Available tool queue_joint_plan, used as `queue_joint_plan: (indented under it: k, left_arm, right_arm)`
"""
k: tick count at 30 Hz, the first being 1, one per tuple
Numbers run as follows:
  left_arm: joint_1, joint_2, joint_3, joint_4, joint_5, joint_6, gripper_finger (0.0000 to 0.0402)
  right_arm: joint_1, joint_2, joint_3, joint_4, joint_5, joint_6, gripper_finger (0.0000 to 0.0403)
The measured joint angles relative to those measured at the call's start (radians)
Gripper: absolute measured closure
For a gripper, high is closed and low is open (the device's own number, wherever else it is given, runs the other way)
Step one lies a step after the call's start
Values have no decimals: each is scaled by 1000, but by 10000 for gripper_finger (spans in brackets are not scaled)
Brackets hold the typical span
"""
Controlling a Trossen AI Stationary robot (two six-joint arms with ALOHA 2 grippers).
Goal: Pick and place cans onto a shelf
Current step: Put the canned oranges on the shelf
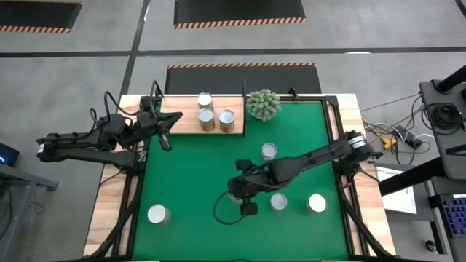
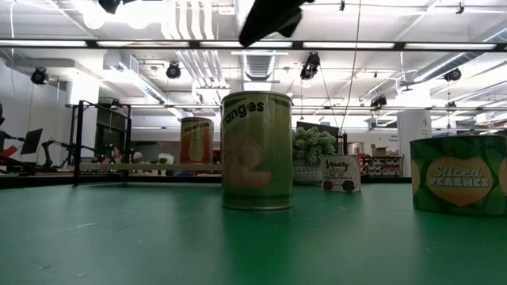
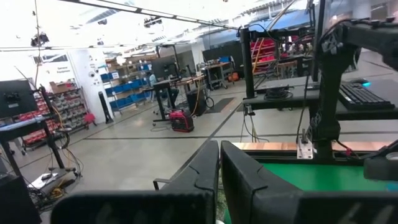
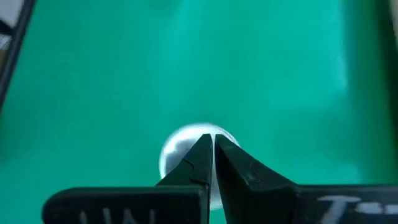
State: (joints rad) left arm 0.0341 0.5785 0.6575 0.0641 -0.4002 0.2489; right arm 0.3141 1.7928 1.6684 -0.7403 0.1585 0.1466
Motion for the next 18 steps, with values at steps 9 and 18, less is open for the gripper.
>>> queue_joint_plan:
  k: [9,18]
  left_arm:
    - [0,0,0,12,0,3,402]
    - [0,10,0,12,0,3,402]
  right_arm:
    - [0,-83,-191,107,-1,92,369]
    - [0,-79,-196,110,0,177,211]
